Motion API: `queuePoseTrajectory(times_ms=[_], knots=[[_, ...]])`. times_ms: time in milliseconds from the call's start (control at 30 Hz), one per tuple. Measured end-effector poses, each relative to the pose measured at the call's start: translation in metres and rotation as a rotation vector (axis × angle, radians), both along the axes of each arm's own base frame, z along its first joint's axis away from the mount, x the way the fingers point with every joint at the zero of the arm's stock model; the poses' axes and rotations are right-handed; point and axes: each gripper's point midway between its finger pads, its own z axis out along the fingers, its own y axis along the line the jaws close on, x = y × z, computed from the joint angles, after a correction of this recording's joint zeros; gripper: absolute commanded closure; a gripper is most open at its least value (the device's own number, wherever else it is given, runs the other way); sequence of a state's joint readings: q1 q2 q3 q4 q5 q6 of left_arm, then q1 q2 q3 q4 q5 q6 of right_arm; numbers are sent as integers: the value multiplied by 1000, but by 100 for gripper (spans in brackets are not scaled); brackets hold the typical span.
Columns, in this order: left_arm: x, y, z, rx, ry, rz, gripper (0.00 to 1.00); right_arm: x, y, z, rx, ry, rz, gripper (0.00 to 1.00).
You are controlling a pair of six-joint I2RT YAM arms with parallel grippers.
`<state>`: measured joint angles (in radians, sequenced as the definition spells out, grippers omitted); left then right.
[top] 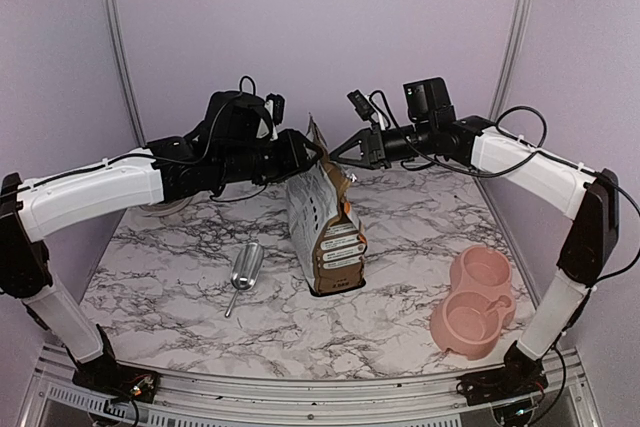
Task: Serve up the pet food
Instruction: Open the seal of the pet food bag.
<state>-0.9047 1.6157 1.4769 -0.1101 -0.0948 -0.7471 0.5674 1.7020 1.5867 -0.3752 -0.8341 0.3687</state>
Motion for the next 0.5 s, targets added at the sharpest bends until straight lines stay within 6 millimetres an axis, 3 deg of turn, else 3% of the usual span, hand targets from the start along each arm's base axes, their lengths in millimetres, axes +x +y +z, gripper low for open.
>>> queuePoseTrajectory(times_ms=[300, 500], knots=[[4, -4, -5, 8, 5, 3, 59, -4, 5, -1, -2, -5, 14, 100], [5, -6, -6, 8, 9, 1, 61, -8, 11, 0, 2, -19, 24, 100]])
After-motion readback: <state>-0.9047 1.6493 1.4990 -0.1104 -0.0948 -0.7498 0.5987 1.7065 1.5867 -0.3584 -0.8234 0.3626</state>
